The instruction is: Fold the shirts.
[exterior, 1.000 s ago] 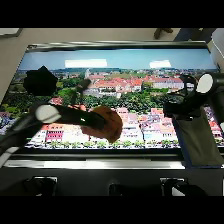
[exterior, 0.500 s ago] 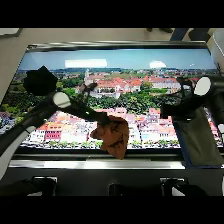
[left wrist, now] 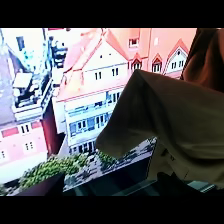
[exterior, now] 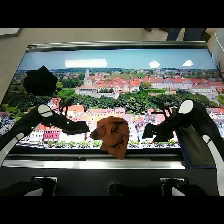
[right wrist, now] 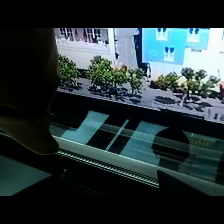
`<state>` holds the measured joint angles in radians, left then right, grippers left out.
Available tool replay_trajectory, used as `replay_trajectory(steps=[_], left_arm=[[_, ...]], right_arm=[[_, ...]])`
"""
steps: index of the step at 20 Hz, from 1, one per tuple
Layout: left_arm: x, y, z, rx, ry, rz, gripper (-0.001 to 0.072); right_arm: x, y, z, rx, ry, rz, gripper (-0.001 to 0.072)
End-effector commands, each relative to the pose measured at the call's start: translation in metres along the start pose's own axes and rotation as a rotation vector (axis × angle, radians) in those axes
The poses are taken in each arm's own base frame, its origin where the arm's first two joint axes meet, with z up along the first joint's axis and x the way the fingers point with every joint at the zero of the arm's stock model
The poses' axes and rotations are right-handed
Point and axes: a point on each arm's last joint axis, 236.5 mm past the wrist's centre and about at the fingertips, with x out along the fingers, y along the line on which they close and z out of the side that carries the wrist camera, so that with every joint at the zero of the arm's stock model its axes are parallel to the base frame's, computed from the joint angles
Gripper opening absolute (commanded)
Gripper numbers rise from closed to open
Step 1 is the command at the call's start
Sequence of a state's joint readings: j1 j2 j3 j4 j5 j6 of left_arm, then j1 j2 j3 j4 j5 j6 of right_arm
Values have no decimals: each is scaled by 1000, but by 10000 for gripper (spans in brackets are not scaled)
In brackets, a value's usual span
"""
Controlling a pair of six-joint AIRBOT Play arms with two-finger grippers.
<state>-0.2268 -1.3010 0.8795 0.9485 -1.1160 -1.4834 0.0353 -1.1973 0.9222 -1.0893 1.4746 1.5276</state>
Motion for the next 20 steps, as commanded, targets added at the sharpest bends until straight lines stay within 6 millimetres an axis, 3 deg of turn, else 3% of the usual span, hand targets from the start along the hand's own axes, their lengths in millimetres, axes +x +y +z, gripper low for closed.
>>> replay_trajectory(steps=[1, 3, 4, 6, 7, 9, 11, 12, 16, 17, 19, 20], left_arm=[[33, -4, 2, -79, -41, -62, 640], [48, -8, -2, -84, -17, -65, 630], [53, -8, -3, -80, -13, -58, 589], [59, -6, -1, -82, -18, -50, 568], [60, -5, 0, -84, -21, -48, 484], [62, -3, 3, -91, -33, -43, 412], [62, -3, 7, -91, -50, -41, 90], [62, -3, 7, -91, -50, -41, 39], [59, -5, 5, -87, -47, -47, 32], [58, -8, 6, -88, -51, -54, 31], [52, -13, 11, -83, -78, -66, 30], [44, -17, 18, -69, -111, -69, 29]], right_arm=[[10, 8, -8, -26, 29, 59, 651], [10, 15, -10, -56, 31, 86, 666], [13, 23, -13, -83, 41, 112, 669], [31, 37, -23, -150, 69, 114, 686], [44, 45, -28, -181, 74, 107, 694], [69, 59, -28, -239, 39, 87, 696], [88, 74, -23, -234, -9, 98, 696], [97, 79, -24, -223, -6, 106, 696], [131, 87, -34, -213, 52, 94, 661], [136, 90, -37, -219, 60, 94, 620], [139, 92, -39, -194, 62, 83, 47], [137, 93, -38, -183, 53, 82, 35]])
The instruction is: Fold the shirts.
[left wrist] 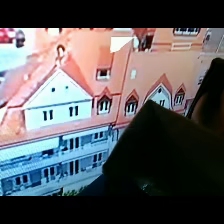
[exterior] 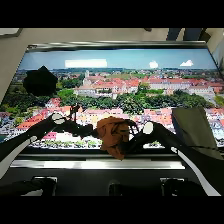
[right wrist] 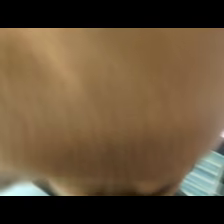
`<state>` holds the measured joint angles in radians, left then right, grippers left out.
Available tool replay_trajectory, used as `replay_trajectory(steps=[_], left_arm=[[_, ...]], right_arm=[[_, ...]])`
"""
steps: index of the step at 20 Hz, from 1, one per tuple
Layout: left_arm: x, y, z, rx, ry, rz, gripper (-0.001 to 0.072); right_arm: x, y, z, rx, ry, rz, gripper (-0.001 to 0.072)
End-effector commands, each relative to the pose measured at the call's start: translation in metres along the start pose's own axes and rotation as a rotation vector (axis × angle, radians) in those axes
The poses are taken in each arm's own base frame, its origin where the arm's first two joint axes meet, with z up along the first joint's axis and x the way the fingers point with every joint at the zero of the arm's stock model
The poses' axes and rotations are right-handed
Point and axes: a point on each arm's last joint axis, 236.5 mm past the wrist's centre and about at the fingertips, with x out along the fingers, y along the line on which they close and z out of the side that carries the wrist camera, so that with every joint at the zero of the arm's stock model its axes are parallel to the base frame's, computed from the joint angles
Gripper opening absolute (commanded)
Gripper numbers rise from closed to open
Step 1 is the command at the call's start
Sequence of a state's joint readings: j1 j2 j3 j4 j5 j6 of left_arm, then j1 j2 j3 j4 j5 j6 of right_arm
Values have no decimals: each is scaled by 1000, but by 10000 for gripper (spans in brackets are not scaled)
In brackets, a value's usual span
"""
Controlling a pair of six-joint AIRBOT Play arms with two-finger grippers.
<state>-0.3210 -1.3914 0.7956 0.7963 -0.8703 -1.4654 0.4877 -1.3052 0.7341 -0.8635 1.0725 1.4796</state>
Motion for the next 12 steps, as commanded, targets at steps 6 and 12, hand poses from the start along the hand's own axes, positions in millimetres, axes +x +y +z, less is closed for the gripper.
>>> replay_trajectory(steps=[6, 12], left_arm=[[-187, -90, 102, 265, -573, -69, 28], [-514, -171, 62, 390, -1436, -175, 28]], right_arm=[[-177, -52, 66, -252, -436, -664, 35], [-535, 27, 8, -232, -1449, -1010, 36]])
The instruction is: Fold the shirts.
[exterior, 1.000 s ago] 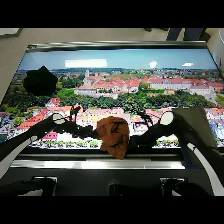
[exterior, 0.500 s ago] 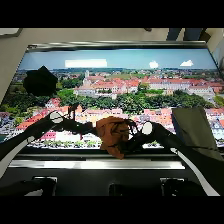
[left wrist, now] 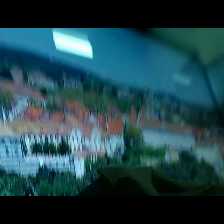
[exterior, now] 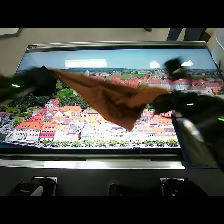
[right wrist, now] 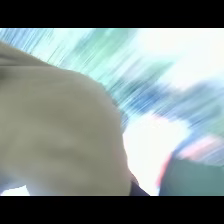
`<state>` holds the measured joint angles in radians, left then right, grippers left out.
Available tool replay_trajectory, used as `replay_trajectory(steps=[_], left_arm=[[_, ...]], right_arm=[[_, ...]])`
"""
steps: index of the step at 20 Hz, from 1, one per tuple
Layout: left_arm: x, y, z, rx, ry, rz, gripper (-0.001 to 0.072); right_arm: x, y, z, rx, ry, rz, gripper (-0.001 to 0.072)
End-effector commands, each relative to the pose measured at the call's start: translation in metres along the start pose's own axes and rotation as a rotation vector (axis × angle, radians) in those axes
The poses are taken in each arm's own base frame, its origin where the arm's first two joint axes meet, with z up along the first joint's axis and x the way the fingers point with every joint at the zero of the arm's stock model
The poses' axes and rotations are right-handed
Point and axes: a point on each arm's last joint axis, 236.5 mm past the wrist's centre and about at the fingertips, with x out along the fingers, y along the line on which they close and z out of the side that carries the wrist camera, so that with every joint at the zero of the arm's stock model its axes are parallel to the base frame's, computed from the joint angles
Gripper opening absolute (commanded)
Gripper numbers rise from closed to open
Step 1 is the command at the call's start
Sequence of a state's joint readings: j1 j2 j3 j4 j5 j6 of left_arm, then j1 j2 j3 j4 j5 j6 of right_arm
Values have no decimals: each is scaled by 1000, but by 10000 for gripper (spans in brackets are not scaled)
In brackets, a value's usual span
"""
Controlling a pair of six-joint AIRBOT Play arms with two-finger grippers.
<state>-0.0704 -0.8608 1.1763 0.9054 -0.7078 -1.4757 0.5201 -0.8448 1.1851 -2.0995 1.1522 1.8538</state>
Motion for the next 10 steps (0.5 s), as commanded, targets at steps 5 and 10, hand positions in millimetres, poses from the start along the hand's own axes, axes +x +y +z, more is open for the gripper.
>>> replay_trajectory(steps=[5, 10], left_arm=[[-229, -142, 156, 194, -673, -177, 28], [-255, -141, 174, 303, -779, -88, 28]], right_arm=[[-270, -116, 157, 322, -938, 43, 35], [-222, -120, 105, 373, -625, 2, 36]])
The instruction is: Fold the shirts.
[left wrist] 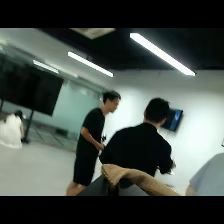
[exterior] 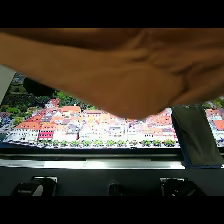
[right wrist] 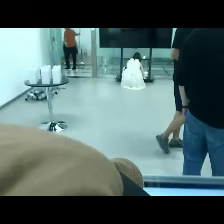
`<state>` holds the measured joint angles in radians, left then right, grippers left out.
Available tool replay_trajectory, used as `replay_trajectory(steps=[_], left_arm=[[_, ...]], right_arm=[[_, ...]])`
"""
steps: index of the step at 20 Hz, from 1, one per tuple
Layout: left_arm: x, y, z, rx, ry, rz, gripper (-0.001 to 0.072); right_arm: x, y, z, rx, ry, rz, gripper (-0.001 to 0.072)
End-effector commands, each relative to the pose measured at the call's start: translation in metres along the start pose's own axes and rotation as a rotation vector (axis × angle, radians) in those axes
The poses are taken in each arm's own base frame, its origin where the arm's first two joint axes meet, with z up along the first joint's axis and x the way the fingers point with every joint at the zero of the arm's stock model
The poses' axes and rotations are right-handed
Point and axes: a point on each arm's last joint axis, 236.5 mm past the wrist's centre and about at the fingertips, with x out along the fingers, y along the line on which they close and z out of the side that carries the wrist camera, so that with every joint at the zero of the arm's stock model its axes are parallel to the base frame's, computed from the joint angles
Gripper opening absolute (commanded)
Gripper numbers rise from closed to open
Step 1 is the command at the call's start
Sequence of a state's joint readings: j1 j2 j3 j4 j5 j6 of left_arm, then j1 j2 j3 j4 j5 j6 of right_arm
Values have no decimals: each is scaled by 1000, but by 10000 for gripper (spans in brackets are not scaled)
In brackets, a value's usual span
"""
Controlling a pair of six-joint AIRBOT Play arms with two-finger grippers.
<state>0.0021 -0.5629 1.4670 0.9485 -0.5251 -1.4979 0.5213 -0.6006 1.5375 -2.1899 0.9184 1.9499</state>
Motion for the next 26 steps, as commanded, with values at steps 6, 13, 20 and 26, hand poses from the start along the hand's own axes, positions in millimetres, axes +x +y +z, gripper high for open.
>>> replay_trajectory(steps=[6, 13, 20, 26], left_arm=[[14, 106, -157, 173, 521, 238, 29], [-21, 198, -321, 104, 866, 389, 29], [43, 279, -401, 21, 827, 492, 30], [13, 266, -551, -172, 1132, 480, 33]], right_arm=[[-58, 9, -256, -133, 1085, -68, 37], [-72, 51, -407, -183, 1350, 73, 38], [75, 22, -501, 216, 1200, -177, 38], [130, 33, -535, 763, 1097, -230, 87]])
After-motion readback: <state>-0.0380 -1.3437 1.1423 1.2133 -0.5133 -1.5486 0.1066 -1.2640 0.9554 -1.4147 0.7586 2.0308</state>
